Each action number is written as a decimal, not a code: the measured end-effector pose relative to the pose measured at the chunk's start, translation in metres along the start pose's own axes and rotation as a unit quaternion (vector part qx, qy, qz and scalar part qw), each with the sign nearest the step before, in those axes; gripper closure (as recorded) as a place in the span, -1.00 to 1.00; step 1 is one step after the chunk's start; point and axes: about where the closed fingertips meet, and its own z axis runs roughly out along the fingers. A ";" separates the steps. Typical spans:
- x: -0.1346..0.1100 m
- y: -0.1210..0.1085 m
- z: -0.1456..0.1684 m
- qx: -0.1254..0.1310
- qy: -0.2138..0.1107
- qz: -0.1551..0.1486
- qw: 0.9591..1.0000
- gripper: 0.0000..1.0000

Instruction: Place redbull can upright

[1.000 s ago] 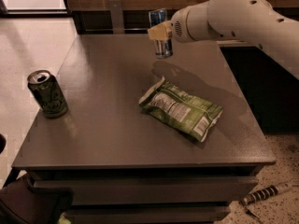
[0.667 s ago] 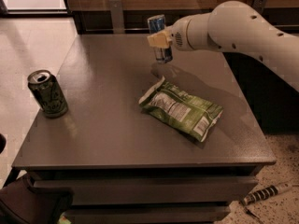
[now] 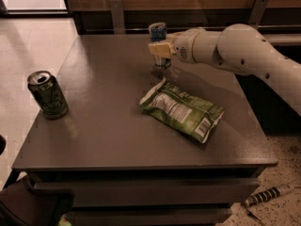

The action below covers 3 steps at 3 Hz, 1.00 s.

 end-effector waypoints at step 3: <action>0.035 -0.007 0.001 -0.006 -0.037 0.019 0.999 0.74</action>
Offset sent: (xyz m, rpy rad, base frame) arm 0.0015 -0.0234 -0.0340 0.1018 -0.0331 0.0072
